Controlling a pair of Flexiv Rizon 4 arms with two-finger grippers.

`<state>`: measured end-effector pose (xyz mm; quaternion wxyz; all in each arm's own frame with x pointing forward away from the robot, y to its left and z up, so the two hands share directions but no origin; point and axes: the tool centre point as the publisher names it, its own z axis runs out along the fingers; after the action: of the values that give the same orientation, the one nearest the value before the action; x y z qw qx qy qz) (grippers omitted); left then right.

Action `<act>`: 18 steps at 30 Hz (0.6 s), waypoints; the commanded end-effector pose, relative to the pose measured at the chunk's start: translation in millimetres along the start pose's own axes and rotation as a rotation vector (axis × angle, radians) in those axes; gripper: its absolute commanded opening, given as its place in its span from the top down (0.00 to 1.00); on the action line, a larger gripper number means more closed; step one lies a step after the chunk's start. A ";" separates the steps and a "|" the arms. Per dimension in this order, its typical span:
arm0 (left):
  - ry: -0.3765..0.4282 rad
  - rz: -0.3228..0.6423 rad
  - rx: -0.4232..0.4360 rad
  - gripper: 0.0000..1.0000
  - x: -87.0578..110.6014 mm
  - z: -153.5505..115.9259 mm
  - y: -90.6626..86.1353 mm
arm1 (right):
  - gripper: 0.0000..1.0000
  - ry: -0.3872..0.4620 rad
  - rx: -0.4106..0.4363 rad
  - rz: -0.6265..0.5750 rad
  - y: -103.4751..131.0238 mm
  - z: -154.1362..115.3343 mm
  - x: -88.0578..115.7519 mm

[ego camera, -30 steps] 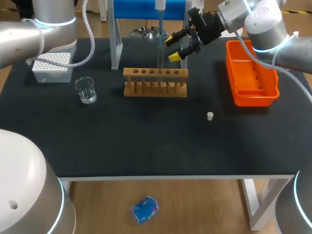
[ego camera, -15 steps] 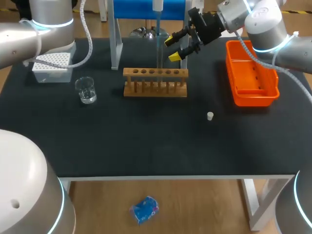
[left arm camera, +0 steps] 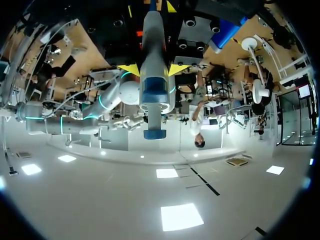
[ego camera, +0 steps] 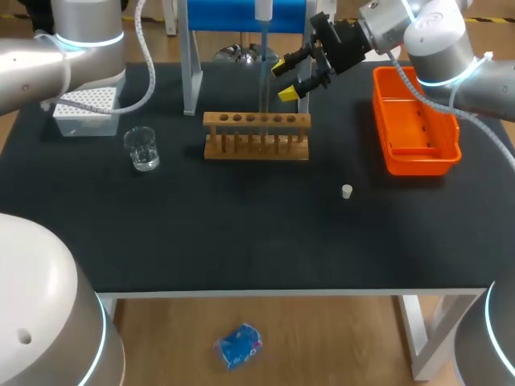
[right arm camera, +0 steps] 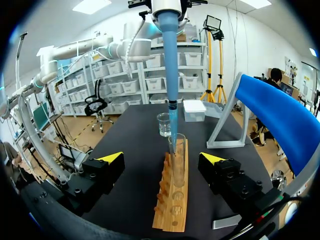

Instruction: Invert the test tube, pick up the pipette, mount the tip to pipette, aspirate from beaker and dispense into the tube, eject the tip, return the pipette, and cap with the stopper.

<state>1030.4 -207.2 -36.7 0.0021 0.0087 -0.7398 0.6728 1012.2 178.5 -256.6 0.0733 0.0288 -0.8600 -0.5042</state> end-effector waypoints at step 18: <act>0.013 -0.018 -0.003 1.00 -9.0 2.2 10.0 | 0.00 -0.001 0.002 0.000 0.4 -0.5 0.6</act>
<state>1036.6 -208.2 -46.6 0.0098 0.0132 -0.7409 0.6714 1012.2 178.5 -256.6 0.0733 0.0288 -0.8600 -0.5042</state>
